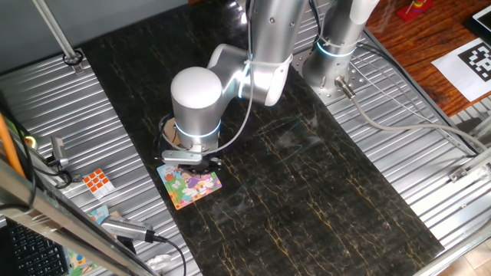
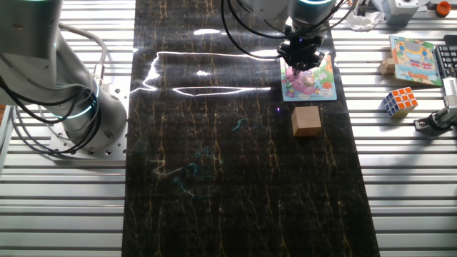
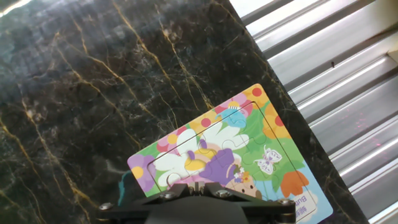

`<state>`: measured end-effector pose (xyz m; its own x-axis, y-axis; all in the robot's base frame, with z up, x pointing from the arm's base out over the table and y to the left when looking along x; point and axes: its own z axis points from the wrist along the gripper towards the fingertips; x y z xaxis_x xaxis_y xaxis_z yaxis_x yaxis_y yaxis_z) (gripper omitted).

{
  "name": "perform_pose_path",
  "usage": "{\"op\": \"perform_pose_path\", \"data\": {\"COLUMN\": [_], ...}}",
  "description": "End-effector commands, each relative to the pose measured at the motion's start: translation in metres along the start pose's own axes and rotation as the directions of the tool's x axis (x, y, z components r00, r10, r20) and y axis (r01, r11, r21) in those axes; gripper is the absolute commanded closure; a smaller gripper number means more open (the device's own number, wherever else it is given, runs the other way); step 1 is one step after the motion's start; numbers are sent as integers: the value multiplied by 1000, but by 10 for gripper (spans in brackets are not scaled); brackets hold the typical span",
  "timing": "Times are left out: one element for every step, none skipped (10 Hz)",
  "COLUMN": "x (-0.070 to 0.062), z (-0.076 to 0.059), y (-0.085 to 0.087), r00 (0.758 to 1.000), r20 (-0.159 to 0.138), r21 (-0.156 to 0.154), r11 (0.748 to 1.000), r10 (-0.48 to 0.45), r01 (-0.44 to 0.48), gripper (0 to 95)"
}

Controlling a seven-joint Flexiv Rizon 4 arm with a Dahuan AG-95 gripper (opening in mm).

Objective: Assemble one piece of a puzzle

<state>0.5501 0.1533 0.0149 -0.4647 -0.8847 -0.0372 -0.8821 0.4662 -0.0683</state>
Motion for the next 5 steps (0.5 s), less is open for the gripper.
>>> {"op": "perform_pose_path", "data": {"x": [0, -1, -2, -2, -2], "z": [-4, -4, -5, -5, -5], "y": [2, 2, 1, 1, 1], "r00": [1000, 1000, 1000, 1000, 1000], "r20": [2, 4, 3, 6, 8], "r21": [-5, -5, -5, -6, -8], "r11": [1000, 1000, 1000, 1000, 1000], "r10": [17, 20, 22, 22, 24], "r01": [-17, -20, -22, -22, -24], "gripper": [950, 950, 950, 950, 950]}}
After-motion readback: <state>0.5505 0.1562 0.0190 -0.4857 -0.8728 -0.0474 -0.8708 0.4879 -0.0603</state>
